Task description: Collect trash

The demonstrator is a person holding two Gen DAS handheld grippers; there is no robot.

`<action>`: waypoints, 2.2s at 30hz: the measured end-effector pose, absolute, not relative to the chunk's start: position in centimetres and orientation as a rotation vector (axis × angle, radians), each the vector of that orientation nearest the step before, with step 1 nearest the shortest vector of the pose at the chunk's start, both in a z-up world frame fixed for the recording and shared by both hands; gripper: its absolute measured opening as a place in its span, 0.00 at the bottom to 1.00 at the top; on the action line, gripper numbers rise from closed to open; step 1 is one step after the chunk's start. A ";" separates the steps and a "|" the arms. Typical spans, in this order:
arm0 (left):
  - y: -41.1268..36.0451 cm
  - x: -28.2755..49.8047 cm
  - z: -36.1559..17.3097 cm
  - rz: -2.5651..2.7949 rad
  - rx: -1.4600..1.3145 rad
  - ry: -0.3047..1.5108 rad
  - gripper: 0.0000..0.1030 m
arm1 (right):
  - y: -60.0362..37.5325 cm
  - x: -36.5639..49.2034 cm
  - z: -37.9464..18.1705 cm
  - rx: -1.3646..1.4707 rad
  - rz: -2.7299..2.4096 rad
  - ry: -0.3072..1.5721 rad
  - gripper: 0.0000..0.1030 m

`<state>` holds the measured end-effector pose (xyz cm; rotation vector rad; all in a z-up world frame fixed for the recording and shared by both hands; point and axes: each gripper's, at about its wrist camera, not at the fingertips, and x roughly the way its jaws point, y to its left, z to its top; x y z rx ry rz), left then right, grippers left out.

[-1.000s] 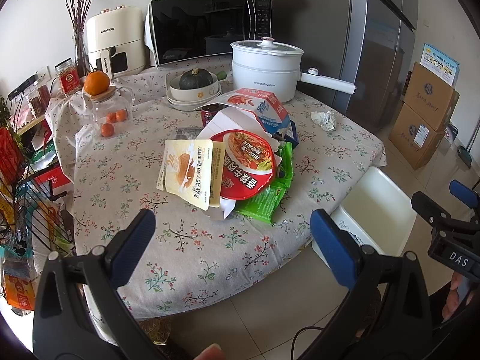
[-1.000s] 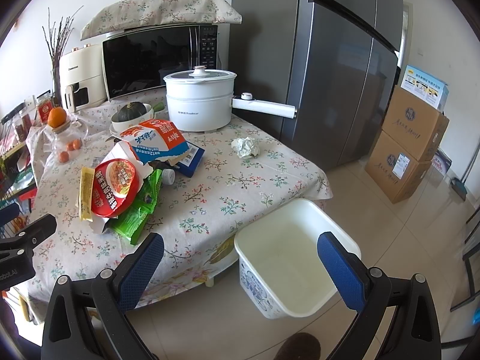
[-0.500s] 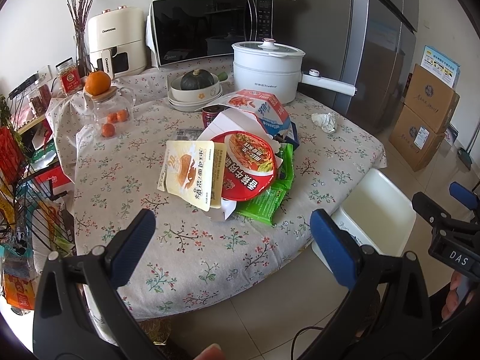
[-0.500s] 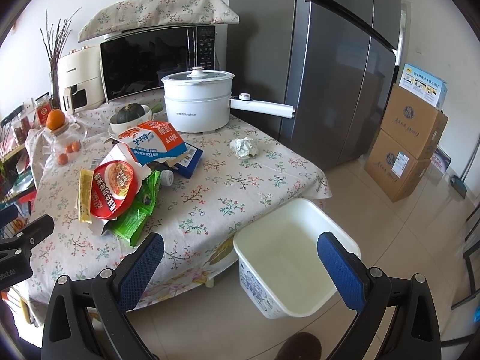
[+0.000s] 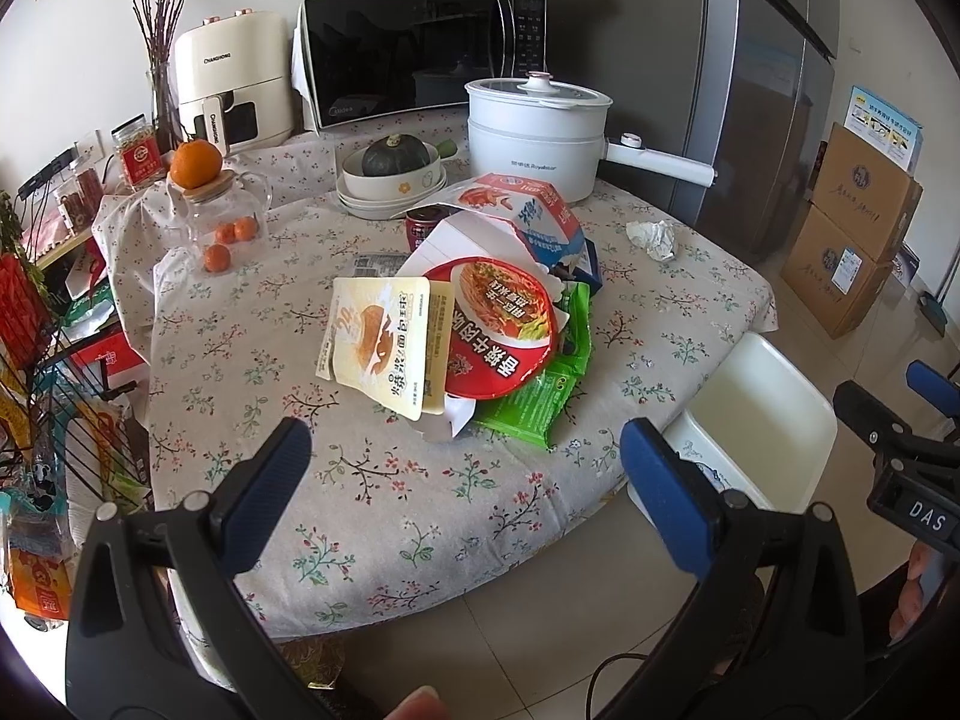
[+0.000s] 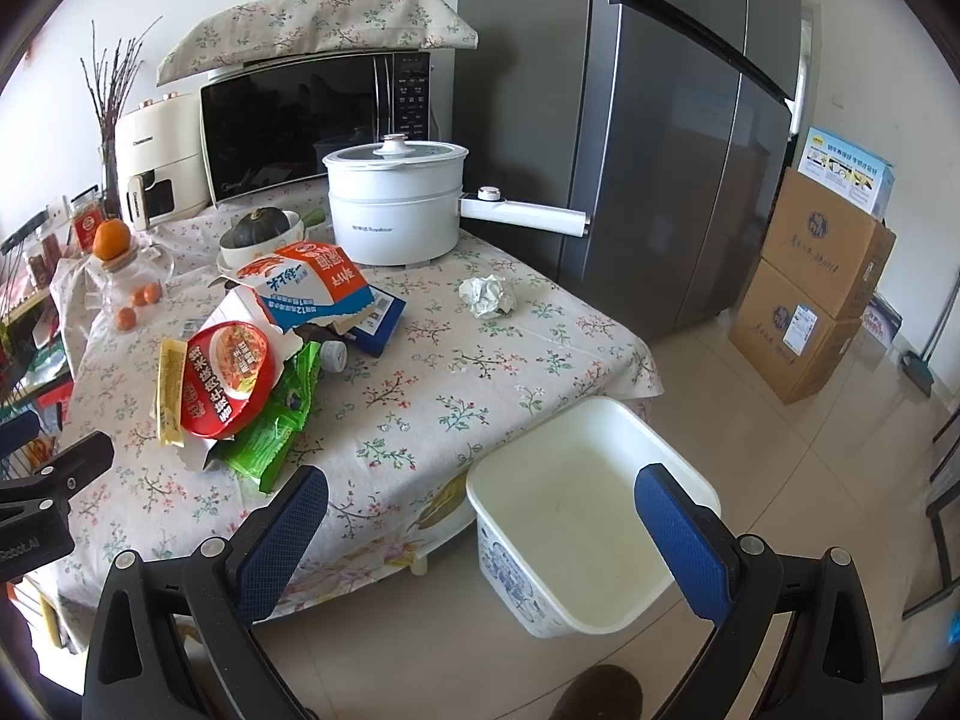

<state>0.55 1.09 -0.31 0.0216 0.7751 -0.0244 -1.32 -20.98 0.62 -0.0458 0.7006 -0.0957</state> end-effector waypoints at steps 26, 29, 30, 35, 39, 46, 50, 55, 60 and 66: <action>7.1 11.1 -4.8 -0.079 -0.133 1.014 0.79 | -22.1 12.8 -2.6 -0.089 0.000 1.033 1.00; 6.1 12.4 -5.6 -0.066 -0.128 1.011 0.74 | -22.6 14.0 -4.0 -0.066 0.009 1.086 1.00; 5.8 12.7 -5.9 -0.061 -0.126 1.010 0.73 | -22.7 14.4 -4.0 -0.057 0.005 1.083 1.00; 4.7 14.1 -7.4 -0.023 -0.099 1.031 0.51 | -22.8 15.9 -3.7 -0.049 -0.024 1.047 1.00; 4.8 14.2 -6.9 -0.016 -0.083 1.009 0.26 | -22.6 16.5 -3.9 -0.042 -0.015 1.059 1.00; 7.9 13.8 -4.9 -0.059 -0.147 0.961 0.02 | -23.0 16.9 -3.8 -0.025 -0.044 1.026 1.00; 10.2 13.0 -3.4 -0.035 -0.181 0.908 0.01 | -22.2 16.9 -3.5 -0.011 -0.009 1.015 0.99; 13.3 11.6 -1.9 -0.002 -0.262 0.850 0.00 | -22.5 19.7 -3.1 0.019 0.028 1.009 0.98; 15.0 10.9 -0.6 0.018 -0.299 0.792 0.00 | -25.3 24.9 -4.4 0.069 -0.012 1.009 0.84; 14.7 11.1 -0.2 0.003 -0.314 0.770 0.00 | -27.7 30.9 -8.1 0.148 -0.049 1.035 0.72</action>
